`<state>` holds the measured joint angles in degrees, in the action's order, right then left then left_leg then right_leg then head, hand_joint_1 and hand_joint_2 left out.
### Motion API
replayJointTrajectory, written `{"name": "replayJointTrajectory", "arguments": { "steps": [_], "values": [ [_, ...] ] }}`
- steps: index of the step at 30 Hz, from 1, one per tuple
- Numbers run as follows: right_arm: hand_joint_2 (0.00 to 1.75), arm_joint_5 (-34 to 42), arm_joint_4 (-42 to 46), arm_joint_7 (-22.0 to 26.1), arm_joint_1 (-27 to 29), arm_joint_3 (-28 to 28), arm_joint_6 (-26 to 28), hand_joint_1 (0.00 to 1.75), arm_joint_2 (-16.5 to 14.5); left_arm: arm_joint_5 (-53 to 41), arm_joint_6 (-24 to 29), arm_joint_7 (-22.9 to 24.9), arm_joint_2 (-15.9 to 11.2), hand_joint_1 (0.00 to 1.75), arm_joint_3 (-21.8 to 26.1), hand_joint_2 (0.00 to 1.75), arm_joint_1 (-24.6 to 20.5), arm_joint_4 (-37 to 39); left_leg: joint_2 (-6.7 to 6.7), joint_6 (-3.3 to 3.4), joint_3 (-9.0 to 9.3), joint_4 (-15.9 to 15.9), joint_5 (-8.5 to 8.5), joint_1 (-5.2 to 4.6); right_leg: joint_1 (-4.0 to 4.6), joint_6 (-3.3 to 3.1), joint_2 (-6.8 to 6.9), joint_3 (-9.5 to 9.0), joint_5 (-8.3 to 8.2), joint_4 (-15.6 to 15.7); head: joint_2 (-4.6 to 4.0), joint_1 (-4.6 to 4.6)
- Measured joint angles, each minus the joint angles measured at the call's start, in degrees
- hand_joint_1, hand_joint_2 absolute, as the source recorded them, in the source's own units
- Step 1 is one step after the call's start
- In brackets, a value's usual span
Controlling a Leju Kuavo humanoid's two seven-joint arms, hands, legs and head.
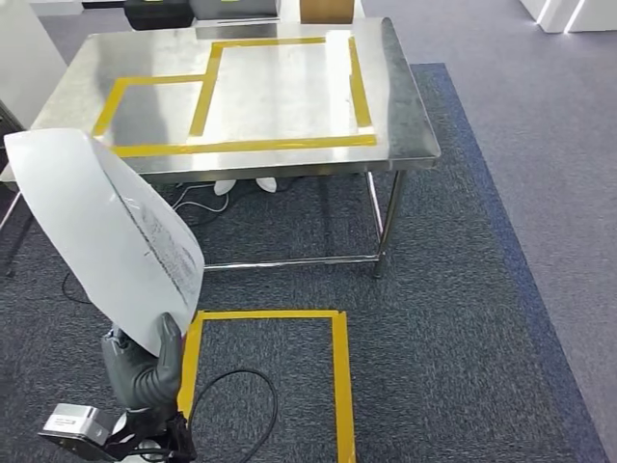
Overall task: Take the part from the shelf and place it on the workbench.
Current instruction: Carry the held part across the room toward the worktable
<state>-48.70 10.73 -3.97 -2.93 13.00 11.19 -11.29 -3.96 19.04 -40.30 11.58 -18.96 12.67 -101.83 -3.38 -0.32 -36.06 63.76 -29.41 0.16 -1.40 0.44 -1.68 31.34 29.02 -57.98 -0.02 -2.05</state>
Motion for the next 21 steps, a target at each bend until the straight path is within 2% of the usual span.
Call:
{"name": "replayJointTrajectory", "arguments": {
  "steps": [1,2,3,4,5,6,8,9,10,12,13,14,16,17,18,19,20,21],
  "values": [
    [0.0,-0.01,0.0,0.03,0.07,0.02,0.0,0.0,0.01,0.0,0.0,-0.01,-0.01,1.75,-0.01,1.75,-0.04,0.0,1.64,-0.23,-1.84,3.76,-1.77,-0.03,0.09,-0.25,0.98,-0.18,0.2,0.01,0.0,-0.2],
    [0.0,-0.01,0.0,0.03,0.14,0.08,0.0,0.0,0.03,0.01,0.0,-0.01,-0.01,1.75,-0.01,1.75,-0.03,0.01,2.38,-0.4,-3.79,7.61,-3.32,0.08,0.17,-0.41,1.99,-0.31,0.39,0.0,0.0,-0.21],
    [0.0,-0.01,0.0,0.02,0.19,0.16,0.0,0.0,0.06,0.02,0.0,-0.01,-0.02,1.75,0.0,1.75,0.01,0.01,2.64,-0.48,-5.22,10.34,-4.05,0.17,0.23,-0.47,2.94,-0.44,0.56,0.0,0.0,-0.22],
    [0.0,-0.03,0.0,0.02,0.19,0.24,0.0,0.0,0.08,0.02,0.0,-0.01,-0.03,1.75,0.01,1.75,0.05,0.02,2.75,-0.49,-5.75,11.23,-3.72,0.23,0.27,-0.47,3.83,-0.59,0.73,-0.01,0.0,-0.21],
    [0.0,-0.04,0.0,0.02,0.14,0.31,0.0,0.0,0.09,0.03,0.0,-0.01,-0.04,1.75,0.01,1.75,0.08,0.02,2.93,-0.39,-5.11,9.79,-2.28,0.24,0.31,-0.42,4.63,-0.83,0.92,-0.01,0.0,-0.23],
    [0.0,-0.07,0.0,0.02,0.08,0.34,0.0,0.0,0.09,0.03,0.0,-0.01,-0.04,1.75,0.01,1.75,0.11,0.01,3.51,-0.14,-3.45,6.42,-0.13,0.17,0.36,-0.34,5.36,-1.17,1.15,-0.01,0.0,-0.24],
    [0.0,-0.13,0.0,0.03,0.03,0.36,0.0,0.0,0.08,0.02,0.0,0.0,-0.03,1.75,0.0,1.75,0.06,0.0,6.79,0.75,0.32,-1.15,2.84,-0.52,0.56,0.07,6.61,-1.73,1.74,-0.04,0.0,-0.24],
    [0.0,-0.14,0.0,0.04,0.0,0.37,0.0,0.0,0.08,0.02,0.0,-0.01,-0.02,1.75,-0.02,1.75,0.04,0.0,8.2,1.17,1.39,-3.42,3.31,-0.9,0.69,0.37,7.2,-1.93,1.98,-0.04,0.0,-0.24],
    [0.0,-0.15,0.0,0.04,-0.04,0.38,-0.01,0.0,0.08,0.02,0.0,-0.01,-0.01,1.75,-0.02,1.75,0.03,0.0,9.01,1.49,1.71,-4.34,3.12,-1.24,0.81,0.7,7.83,-2.06,2.18,-0.01,0.0,-0.21],
    [0.0,-0.15,0.02,0.04,-0.21,0.4,-0.07,0.0,0.08,-0.05,0.06,-0.01,0.01,1.75,-0.02,1.75,0.09,0.0,7.7,1.98,1.64,-4.74,3.13,-1.22,0.88,1.34,9.09,-2.44,2.53,0.21,0.0,-0.16],
    [0.0,-0.16,0.04,0.05,-0.28,0.43,-0.1,0.0,0.08,-0.08,0.12,-0.01,0.03,1.75,-0.01,1.75,0.13,0.0,6.88,2.25,1.75,-5.04,3.25,-1.03,0.79,1.65,8.45,-2.46,2.97,-0.03,0.0,-0.01],
    [0.0,-0.16,0.07,0.07,-0.3,0.47,-0.12,0.0,0.08,-0.12,0.17,-0.01,0.05,1.75,-0.02,1.75,0.13,0.0,6.07,2.55,1.89,-5.33,3.39,-0.81,0.69,1.94,7.03,-2.03,3.78,-1.13,0.0,0.15],
    [0.0,-0.15,0.08,0.1,-0.28,0.63,-0.11,0.0,0.08,-0.12,0.21,-0.01,0.09,1.75,-0.04,1.75,0.1,0.01,4.59,2.96,2.06,-5.6,3.47,-0.51,0.51,2.36,3.2,0.89,6.67,-6.95,0.0,0.52],
    [0.0,-0.15,0.08,0.1,-0.21,0.72,-0.12,0.0,0.08,-0.1,0.2,-0.01,0.08,1.75,-0.04,1.75,0.08,0.02,3.79,3.11,2.04,-5.58,3.43,-0.48,0.49,2.48,2.27,3.14,8.17,-10.97,0.0,0.58],
    [0.0,-0.16,0.08,0.1,-0.12,0.8,-0.13,0.0,0.1,-0.09,0.2,-0.01,0.07,1.75,-0.03,1.75,0.11,0.04,3.04,3.19,2.08,-5.57,3.37,-0.47,0.49,2.57,1.91,5.16,8.99,-14.22,0.0,0.61],
    [0.0,-0.16,0.07,0.16,0.0,0.86,-0.09,0.0,0.13,-0.05,0.2,-0.01,0.06,1.75,-0.02,1.75,0.14,0.05,2.3,3.23,2.16,-5.55,3.32,-0.47,0.49,2.62,1.8,6.46,8.7,-15.75,0.0,0.64],
    [0.0,-0.14,0.08,0.33,0.08,0.91,0.0,0.0,0.16,-0.03,0.2,-0.01,0.05,1.75,-0.02,1.75,0.18,0.06,1.66,3.2,2.31,-5.52,3.24,-0.45,0.49,2.62,1.77,6.73,7.23,-15.04,0.0,0.64],
    [0.0,-0.07,0.08,0.6,0.09,0.98,0.11,0.0,0.18,-0.01,0.2,-0.01,0.04,1.75,-0.02,1.75,0.21,0.07,1.17,3.1,2.5,-5.47,3.11,-0.42,0.47,2.58,1.74,5.93,4.8,-12.17,0.0,0.66]
  ]
}}
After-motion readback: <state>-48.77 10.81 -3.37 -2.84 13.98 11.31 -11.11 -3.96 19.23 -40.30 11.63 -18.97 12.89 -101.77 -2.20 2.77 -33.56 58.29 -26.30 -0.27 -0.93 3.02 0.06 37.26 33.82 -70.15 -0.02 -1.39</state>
